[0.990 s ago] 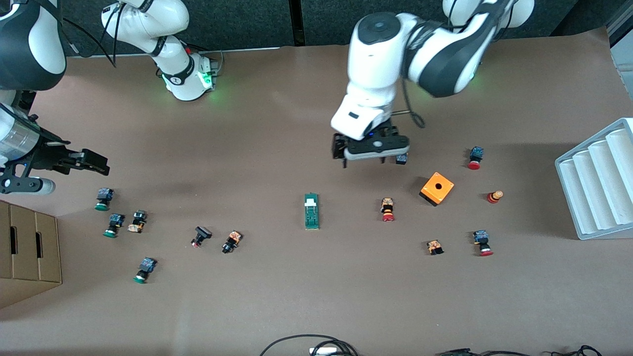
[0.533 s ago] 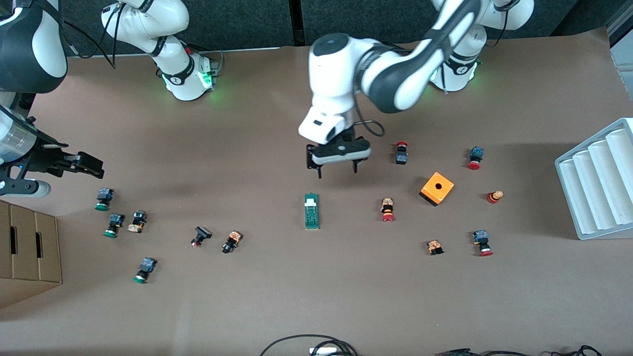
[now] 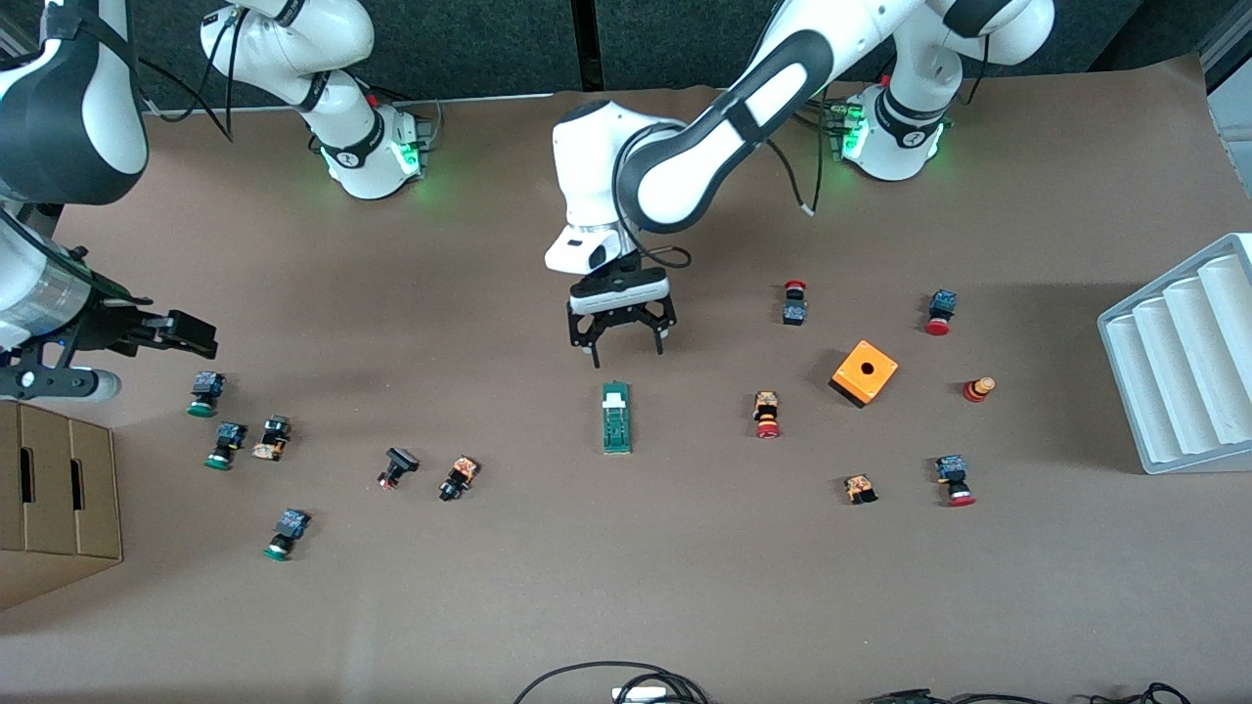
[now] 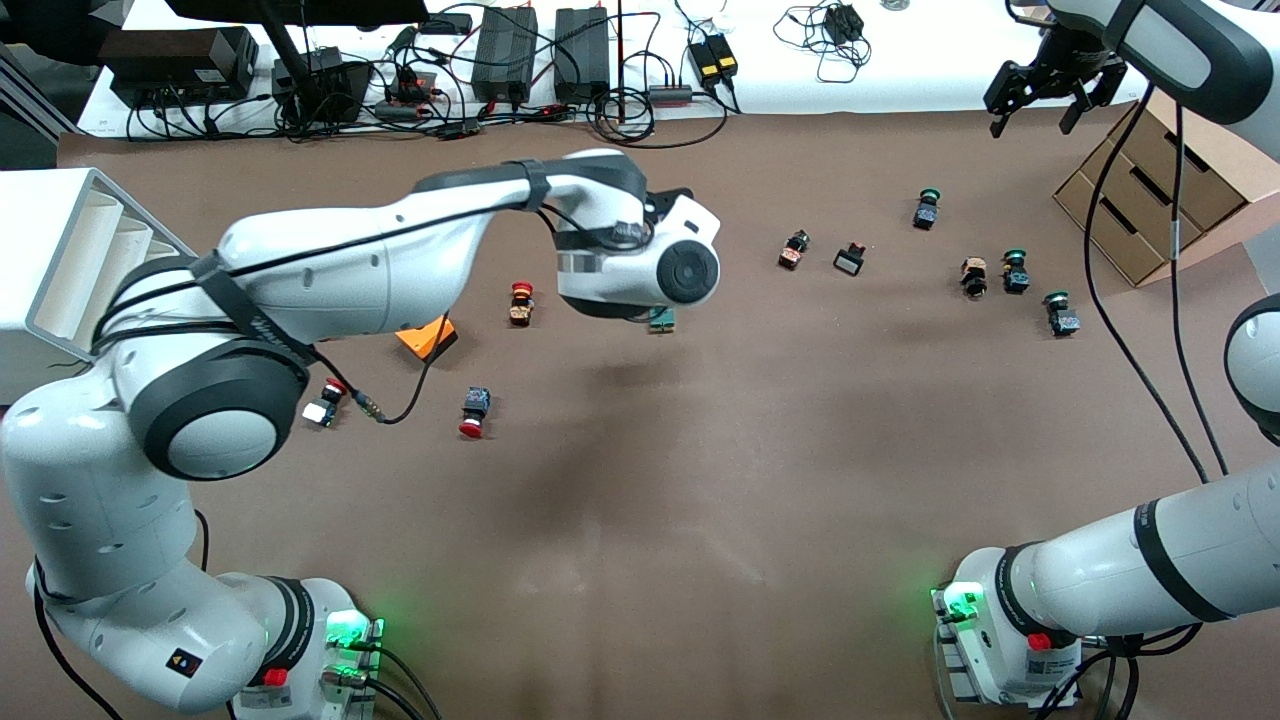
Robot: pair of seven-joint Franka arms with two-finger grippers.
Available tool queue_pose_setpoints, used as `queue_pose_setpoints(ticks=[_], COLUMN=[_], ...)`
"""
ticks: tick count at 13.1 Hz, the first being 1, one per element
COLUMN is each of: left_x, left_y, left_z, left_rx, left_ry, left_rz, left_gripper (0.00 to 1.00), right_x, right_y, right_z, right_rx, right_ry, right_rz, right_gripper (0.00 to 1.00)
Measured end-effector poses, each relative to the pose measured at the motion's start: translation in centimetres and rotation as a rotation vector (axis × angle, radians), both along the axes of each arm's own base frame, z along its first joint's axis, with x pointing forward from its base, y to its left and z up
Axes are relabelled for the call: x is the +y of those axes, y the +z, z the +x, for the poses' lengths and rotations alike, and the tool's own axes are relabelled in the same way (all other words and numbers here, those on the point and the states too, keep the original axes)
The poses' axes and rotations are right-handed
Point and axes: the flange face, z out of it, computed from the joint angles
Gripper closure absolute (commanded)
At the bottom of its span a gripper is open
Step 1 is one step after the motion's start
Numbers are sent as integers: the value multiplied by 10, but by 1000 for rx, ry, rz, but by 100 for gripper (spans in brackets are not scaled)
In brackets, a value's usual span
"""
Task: Close load switch with both arms
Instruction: 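Move the left gripper over the green load switch, then grip the green switch base with the left gripper while the right gripper approaches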
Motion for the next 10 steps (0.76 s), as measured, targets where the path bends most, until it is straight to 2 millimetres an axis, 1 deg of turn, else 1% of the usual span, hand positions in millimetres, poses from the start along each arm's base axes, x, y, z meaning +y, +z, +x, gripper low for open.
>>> queue_pose_setpoints(ticks=[3,5,7,10], left_x=[-9,-15,-15,-9], left_y=[-45,-78,-109,-142], left_z=[-15,-28,-38,-45], left_rx=[-74,-142,-207,-276], left_ry=[-57,-74,-86,-129], left_rz=[33,16,-17,-42], left_gripper=[0,0,0,0], right_x=[15,31,45,56], right_y=[-12,-21,-36,-60], right_z=[5,12,21,34], right_rx=[17,4,-3,-2], right_ry=[25,51,49,-9], right_rz=[-3,-6,5,65], right_gripper=[0,0,0,0])
